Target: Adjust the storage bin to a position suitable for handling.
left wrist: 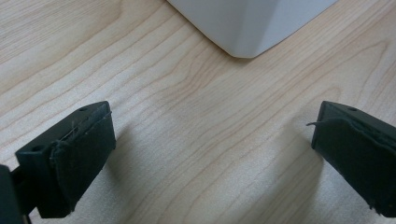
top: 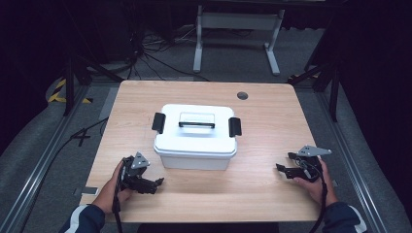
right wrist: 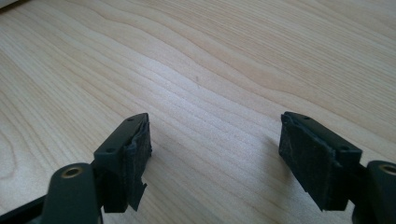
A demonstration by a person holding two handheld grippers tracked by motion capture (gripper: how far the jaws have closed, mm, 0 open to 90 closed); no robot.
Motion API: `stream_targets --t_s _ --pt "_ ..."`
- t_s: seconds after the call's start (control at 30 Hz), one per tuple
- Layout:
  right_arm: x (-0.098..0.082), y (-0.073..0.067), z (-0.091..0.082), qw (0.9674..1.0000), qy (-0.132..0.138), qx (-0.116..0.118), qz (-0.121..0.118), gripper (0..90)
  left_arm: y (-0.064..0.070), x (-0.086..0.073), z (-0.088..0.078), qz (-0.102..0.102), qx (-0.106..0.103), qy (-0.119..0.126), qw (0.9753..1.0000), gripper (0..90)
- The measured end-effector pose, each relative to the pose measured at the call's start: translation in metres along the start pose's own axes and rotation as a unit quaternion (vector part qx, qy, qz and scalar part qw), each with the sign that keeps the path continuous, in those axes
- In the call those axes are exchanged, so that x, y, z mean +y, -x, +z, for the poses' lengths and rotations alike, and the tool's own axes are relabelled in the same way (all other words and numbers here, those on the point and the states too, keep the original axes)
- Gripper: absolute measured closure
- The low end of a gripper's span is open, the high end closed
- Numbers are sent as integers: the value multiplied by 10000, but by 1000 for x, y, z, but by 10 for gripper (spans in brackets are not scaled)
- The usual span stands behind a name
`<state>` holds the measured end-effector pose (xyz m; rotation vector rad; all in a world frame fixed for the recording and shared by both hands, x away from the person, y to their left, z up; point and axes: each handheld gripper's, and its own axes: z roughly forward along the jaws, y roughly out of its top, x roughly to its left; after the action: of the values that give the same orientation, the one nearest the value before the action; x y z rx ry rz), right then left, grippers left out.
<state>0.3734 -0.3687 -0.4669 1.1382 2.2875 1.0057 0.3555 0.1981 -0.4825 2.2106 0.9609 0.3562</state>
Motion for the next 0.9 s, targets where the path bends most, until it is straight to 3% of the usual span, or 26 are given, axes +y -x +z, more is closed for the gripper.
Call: stream_targets --t_s 0.23,0.4,0.67,0.9 --pt "0 0 0 10000 -1 -12 2 252 -4 -2 -2 180 -139 -37 9997 2" --pt "0 0 0 10000 -15 -36 1 249 -4 -3 -3 164 -178 -28 9997 2" --pt "1 0 0 10000 -28 -27 7 248 -7 -3 -3 309 -249 3 9992 4" --pt "5 1 -2 9995 -277 70 -147 263 -11 -4 -4 476 -388 -21 9981 3"
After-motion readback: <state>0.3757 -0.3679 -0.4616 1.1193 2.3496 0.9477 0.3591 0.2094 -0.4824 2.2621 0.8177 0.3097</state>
